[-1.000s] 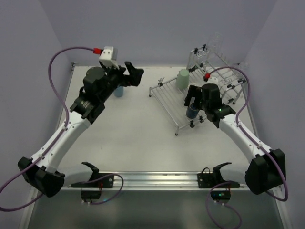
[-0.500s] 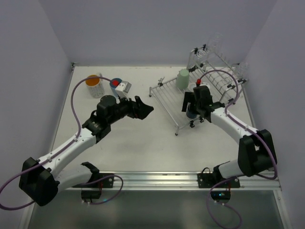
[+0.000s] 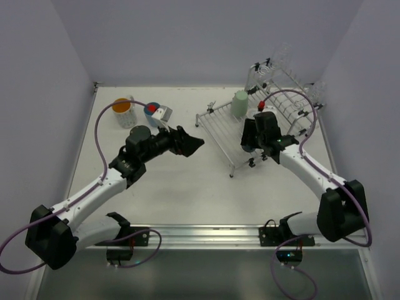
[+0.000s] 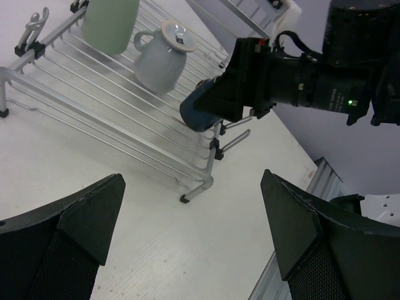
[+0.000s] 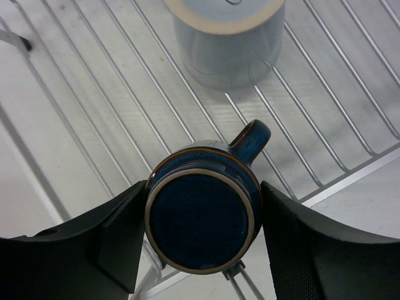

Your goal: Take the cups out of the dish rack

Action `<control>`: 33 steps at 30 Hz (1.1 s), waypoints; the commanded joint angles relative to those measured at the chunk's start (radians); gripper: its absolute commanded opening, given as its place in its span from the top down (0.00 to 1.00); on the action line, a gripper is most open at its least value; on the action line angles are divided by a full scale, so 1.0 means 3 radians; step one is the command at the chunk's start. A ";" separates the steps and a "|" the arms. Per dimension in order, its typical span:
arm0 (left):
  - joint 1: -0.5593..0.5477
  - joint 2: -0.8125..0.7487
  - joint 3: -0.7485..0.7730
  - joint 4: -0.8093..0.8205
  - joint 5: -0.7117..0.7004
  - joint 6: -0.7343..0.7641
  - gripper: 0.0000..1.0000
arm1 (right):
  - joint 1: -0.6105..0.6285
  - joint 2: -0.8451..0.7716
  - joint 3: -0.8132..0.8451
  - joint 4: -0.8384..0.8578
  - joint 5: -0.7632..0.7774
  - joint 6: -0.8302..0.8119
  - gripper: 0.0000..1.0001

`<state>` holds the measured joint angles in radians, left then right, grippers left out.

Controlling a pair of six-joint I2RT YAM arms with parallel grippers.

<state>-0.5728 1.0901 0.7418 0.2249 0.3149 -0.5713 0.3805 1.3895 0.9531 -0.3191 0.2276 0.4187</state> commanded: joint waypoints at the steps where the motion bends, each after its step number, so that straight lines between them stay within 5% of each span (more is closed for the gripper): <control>1: -0.0013 0.0033 0.0084 0.0247 0.0157 -0.0126 0.00 | 0.0025 -0.0575 0.0024 0.0286 -0.0062 0.0046 0.71; 12: -0.0018 0.0160 0.0151 0.0748 0.0581 -0.0575 0.08 | 0.0020 -0.1426 -0.0339 0.1462 -0.1678 0.0772 0.73; 22: -0.0018 0.0472 -0.0110 0.2184 0.1107 -0.1368 0.21 | 0.0025 -0.1237 -0.0569 0.2766 -0.2671 0.1799 0.73; 27: -0.0018 0.0626 -0.0064 0.2262 0.1088 -0.1419 0.27 | 0.0020 -0.1109 -0.0651 0.3042 -0.2788 0.1959 0.73; 30: -0.0018 0.0661 -0.0039 0.2344 0.1072 -0.1440 0.35 | 0.0025 -0.1068 -0.0661 0.3058 -0.2804 0.1984 0.73; 33: -0.0024 0.0697 0.0017 0.2364 0.1052 -0.1445 0.57 | 0.0020 -0.0996 -0.0697 0.3164 -0.2855 0.2050 0.73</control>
<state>-0.5728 1.2957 0.7208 0.8425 0.6197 -0.9920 0.3859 1.0870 0.7395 0.4816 -0.5877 0.9817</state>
